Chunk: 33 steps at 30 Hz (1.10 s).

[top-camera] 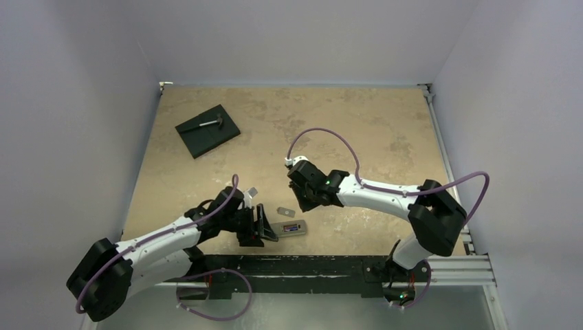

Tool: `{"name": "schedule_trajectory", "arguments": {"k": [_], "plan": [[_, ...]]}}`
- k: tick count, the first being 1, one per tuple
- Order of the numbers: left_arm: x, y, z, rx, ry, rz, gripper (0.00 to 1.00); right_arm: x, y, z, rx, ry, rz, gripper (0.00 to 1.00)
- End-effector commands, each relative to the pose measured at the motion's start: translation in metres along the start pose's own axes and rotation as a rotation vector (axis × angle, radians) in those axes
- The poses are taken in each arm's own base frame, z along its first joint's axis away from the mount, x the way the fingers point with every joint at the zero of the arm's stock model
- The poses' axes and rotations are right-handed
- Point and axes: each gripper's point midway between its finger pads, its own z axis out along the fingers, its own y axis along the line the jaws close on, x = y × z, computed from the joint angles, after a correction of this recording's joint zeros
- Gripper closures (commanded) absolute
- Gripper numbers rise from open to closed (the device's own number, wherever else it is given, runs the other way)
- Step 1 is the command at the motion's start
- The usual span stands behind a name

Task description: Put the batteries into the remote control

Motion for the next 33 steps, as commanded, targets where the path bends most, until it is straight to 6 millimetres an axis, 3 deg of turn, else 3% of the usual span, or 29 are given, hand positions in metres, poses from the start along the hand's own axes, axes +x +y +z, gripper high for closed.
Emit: {"name": "schedule_trajectory", "arguments": {"k": [1,9,15,33], "plan": [[0.008,-0.015,0.002,0.086,0.046,-0.031,0.37,-0.005,0.006,0.010,-0.058,-0.018,-0.015,0.78],[0.006,-0.027,0.012,0.159,0.043,-0.056,0.31,0.004,0.005,0.025,-0.075,0.005,-0.019,0.80],[0.004,-0.022,0.021,0.155,0.029,-0.074,0.30,0.014,0.003,0.032,-0.083,0.032,-0.025,0.81],[-0.023,-0.018,0.042,0.088,-0.041,-0.029,0.31,0.050,0.005,0.029,-0.154,0.076,-0.034,0.85]]}}
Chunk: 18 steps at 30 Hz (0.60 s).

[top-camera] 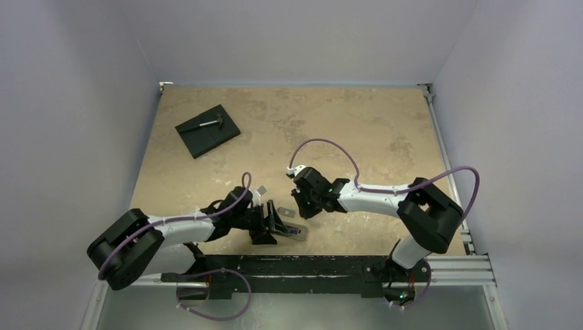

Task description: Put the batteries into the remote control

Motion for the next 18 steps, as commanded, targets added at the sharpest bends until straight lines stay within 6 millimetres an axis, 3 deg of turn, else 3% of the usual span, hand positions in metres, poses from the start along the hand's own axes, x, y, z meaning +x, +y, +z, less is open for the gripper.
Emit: {"name": "schedule_trajectory", "arguments": {"k": [1,18], "plan": [[-0.020,0.000,0.008,-0.035,-0.067,0.056,0.31,0.023,0.003,-0.005,-0.038,0.051,0.004,0.85],[-0.046,-0.005,0.023,-0.092,-0.067,0.141,0.32,0.053,0.054,-0.023,-0.195,0.044,0.052,0.85]]}}
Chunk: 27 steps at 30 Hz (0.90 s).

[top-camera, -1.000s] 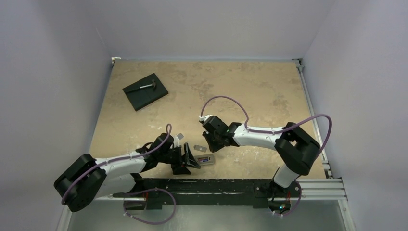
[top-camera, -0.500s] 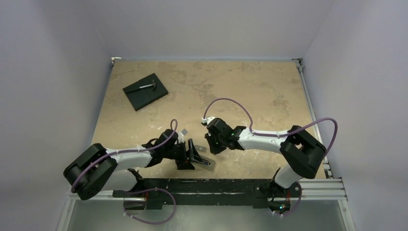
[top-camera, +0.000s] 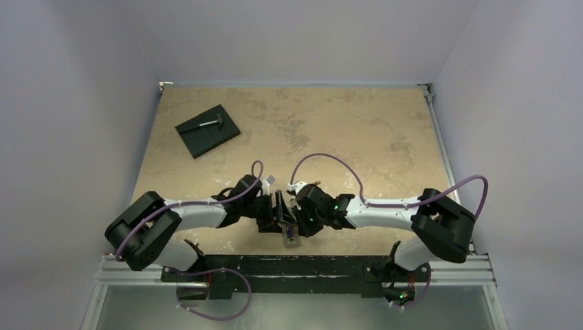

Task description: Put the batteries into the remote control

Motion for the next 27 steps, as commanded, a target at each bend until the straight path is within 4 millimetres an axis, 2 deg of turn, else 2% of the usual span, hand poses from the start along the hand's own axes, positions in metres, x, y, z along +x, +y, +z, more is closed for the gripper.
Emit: {"name": "schedule_trajectory", "arguments": {"k": [1,8,12,15,25,27], "plan": [[-0.015,0.012,0.005,-0.064,-0.049,0.065,0.32,0.011,0.019,-0.005,-0.083,0.007,0.051,0.85],[-0.023,0.008,0.011,-0.064,-0.054,0.096,0.32,0.008,0.020,-0.015,-0.097,-0.027,0.071,0.84],[-0.029,0.007,0.013,-0.073,-0.060,0.112,0.33,-0.005,0.010,-0.028,-0.018,-0.074,0.077,0.81],[-0.035,0.007,0.012,-0.089,-0.071,0.131,0.33,-0.021,-0.002,-0.042,0.062,-0.131,0.075,0.78],[-0.054,-0.001,0.008,-0.116,-0.092,0.200,0.33,-0.073,-0.062,-0.086,0.282,-0.281,0.141,0.70],[-0.056,-0.004,0.008,-0.114,-0.089,0.210,0.33,-0.085,-0.071,-0.093,0.310,-0.306,0.143,0.65]]}}
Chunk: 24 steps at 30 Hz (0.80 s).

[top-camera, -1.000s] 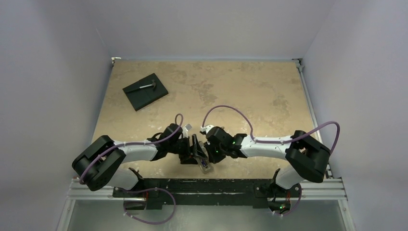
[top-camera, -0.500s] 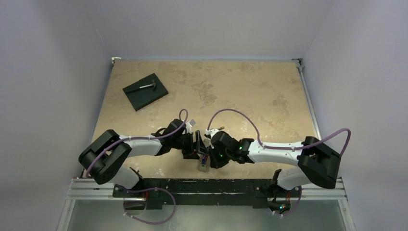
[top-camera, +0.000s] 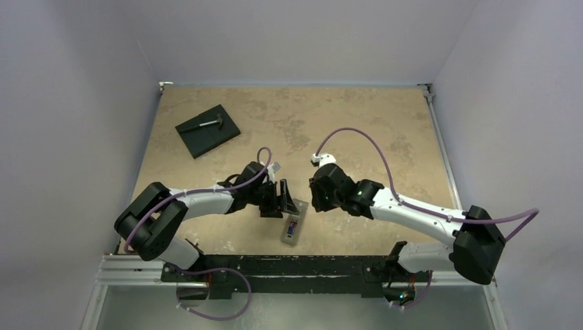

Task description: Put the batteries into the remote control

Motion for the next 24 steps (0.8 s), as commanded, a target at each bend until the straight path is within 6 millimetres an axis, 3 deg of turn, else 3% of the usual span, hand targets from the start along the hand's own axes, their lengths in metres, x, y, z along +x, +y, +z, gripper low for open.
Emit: {"name": "schedule_trajectory", "arguments": {"k": [1,4,9,12,17,21,24], "plan": [[-0.012,0.002,0.000,-0.036,-0.021,0.062,0.33,-0.039,-0.026,-0.010,0.111,-0.090,-0.009,0.59],[-0.015,0.003,-0.005,-0.071,-0.025,0.073,0.33,-0.057,-0.034,-0.009,0.141,-0.119,-0.024,0.49],[-0.020,0.004,-0.018,-0.129,-0.049,0.103,0.33,-0.073,-0.040,0.000,0.157,-0.112,-0.046,0.48],[-0.024,0.009,-0.029,-0.182,-0.074,0.122,0.33,-0.078,-0.029,0.000,0.103,-0.109,-0.069,0.49],[-0.021,0.013,-0.044,-0.227,-0.085,0.132,0.35,-0.069,-0.002,-0.004,-0.065,-0.060,-0.130,0.50],[-0.010,0.017,-0.052,-0.236,-0.063,0.120,0.36,-0.056,-0.002,-0.002,-0.084,-0.027,-0.143,0.51],[-0.003,0.007,-0.056,-0.205,-0.042,0.125,0.37,-0.047,-0.004,0.000,-0.088,-0.010,-0.130,0.51]]}}
